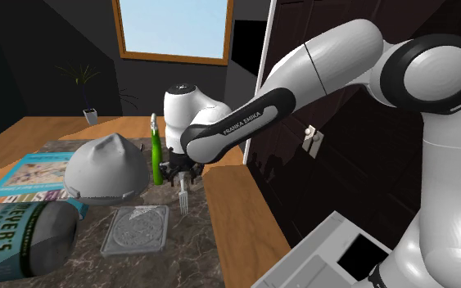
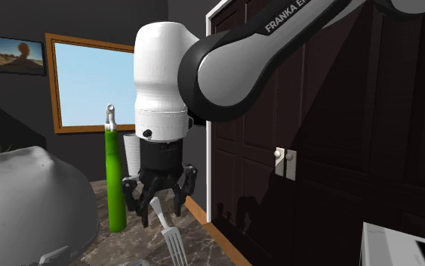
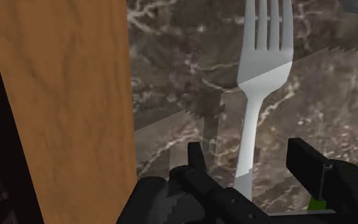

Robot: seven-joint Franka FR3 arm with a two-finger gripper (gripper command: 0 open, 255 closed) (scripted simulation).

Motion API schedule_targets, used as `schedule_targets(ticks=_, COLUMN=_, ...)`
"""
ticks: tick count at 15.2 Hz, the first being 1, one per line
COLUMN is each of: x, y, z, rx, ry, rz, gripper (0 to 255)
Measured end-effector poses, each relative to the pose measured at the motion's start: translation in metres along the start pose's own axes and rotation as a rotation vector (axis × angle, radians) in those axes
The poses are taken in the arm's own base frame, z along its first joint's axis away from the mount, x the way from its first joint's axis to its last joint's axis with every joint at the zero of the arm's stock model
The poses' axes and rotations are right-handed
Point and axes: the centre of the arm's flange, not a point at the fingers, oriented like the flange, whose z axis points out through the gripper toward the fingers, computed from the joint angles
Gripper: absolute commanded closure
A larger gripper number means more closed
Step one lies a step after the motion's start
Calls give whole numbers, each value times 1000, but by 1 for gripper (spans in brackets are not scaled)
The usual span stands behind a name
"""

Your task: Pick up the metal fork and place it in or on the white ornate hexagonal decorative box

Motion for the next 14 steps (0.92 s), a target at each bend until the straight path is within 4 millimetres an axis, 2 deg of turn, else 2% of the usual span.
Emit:
schedule_targets(ticks=9, x=0, y=0, z=0, rx=0, ry=0, rz=0, gripper=255)
schedule_targets(ticks=14, x=3, y=0, z=-21, rx=0, ry=0, rz=0, gripper=255)
